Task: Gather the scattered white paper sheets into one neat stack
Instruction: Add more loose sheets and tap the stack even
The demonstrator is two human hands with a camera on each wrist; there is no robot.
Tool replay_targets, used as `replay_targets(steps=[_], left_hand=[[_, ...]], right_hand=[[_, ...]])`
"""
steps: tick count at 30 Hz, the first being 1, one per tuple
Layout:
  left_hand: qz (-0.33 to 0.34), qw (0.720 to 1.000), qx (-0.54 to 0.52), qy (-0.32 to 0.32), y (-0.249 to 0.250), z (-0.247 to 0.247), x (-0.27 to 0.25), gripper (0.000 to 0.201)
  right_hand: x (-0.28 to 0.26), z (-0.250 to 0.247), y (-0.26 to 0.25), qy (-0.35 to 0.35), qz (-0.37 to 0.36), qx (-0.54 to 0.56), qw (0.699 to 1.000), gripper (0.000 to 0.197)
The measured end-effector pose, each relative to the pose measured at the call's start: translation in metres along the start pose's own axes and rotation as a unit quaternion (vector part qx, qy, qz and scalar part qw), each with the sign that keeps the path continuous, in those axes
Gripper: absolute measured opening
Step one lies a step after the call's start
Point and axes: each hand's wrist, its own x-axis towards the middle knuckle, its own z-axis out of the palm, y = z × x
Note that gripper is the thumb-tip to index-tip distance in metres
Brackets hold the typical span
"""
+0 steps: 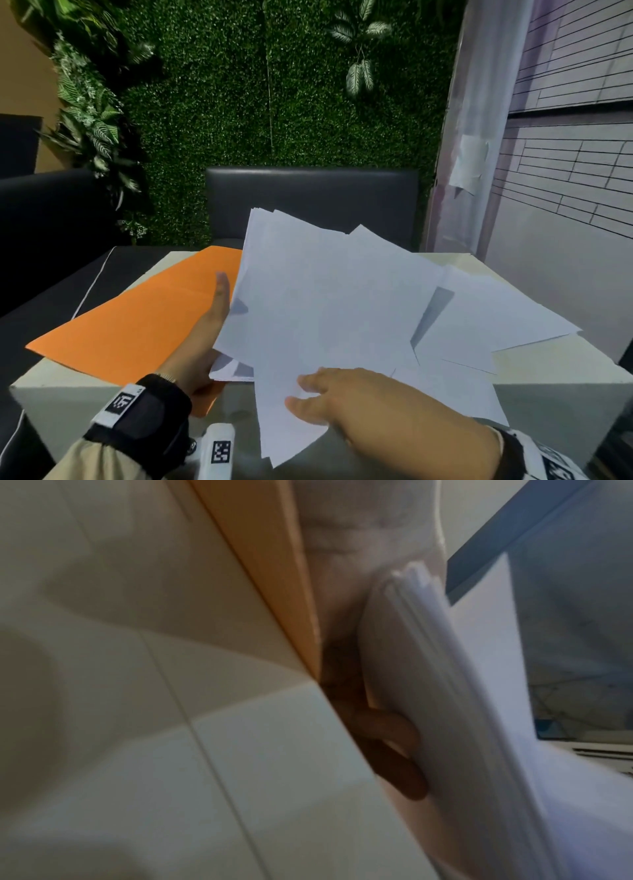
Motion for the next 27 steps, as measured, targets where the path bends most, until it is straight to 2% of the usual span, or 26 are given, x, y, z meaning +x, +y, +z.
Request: replay_targets(steps=[1, 4, 6, 7, 10, 12, 13, 14, 16, 19, 22, 24, 27], left_hand=[[-0.005, 1.000, 0.019, 0.003, -0.001, -0.002, 0.004, 0.064], [-0.006, 0.995, 0.096, -0.016, -0.001, -0.004, 0.007, 0.036], [-0.017, 0.990, 0.136, -0.012, 0.000, -0.007, 0.010, 0.022], [-0.029, 0.988, 0.150, -0.009, 0.001, -0.009, 0.011, 0.019], [-0.066, 0.982, 0.175, -0.015, 0.011, -0.014, 0.016, 0.020], [-0.085, 0.983, 0.163, -0.015, 0.021, -0.013, 0.019, 0.023], [-0.089, 0.986, 0.140, -0.010, 0.025, -0.011, 0.021, 0.021], [-0.089, 0.989, 0.114, -0.002, 0.029, -0.009, 0.022, 0.018], [-0.090, 0.991, 0.096, 0.007, 0.034, -0.005, 0.025, 0.017], [-0.092, 0.985, 0.146, -0.001, 0.030, -0.010, 0.033, 0.026], [-0.089, 0.983, 0.163, 0.013, 0.024, -0.015, 0.037, 0.026], [-0.090, 0.983, 0.160, 0.016, 0.022, -0.015, 0.038, 0.027], [-0.092, 0.984, 0.150, 0.018, 0.021, -0.016, 0.036, 0.025]], right_hand=[[0.002, -0.007, -0.003, -0.011, 0.001, -0.023, 1.000, 0.047], [0.002, -0.020, -0.010, -0.079, 0.000, -0.071, 0.994, 0.052], [-0.003, -0.018, -0.009, -0.041, -0.030, -0.080, 0.995, 0.044], [-0.006, -0.016, -0.010, -0.031, -0.021, -0.078, 0.996, 0.042], [-0.005, -0.023, -0.012, -0.071, -0.049, -0.168, 0.982, 0.045], [0.002, -0.023, -0.010, -0.086, -0.067, -0.152, 0.982, 0.048], [0.001, -0.019, -0.007, -0.055, -0.095, -0.142, 0.984, 0.055], [0.001, -0.018, -0.004, -0.060, -0.092, -0.119, 0.987, 0.062], [-0.002, -0.012, 0.003, -0.068, -0.079, -0.098, 0.990, 0.058], [-0.004, -0.015, 0.004, -0.036, -0.081, -0.052, 0.995, 0.048], [-0.006, -0.013, 0.012, -0.045, -0.117, -0.100, 0.987, 0.070], [-0.017, -0.019, 0.013, -0.025, -0.123, -0.101, 0.987, 0.083], [-0.050, -0.038, 0.011, -0.017, -0.075, -0.073, 0.994, 0.088]])
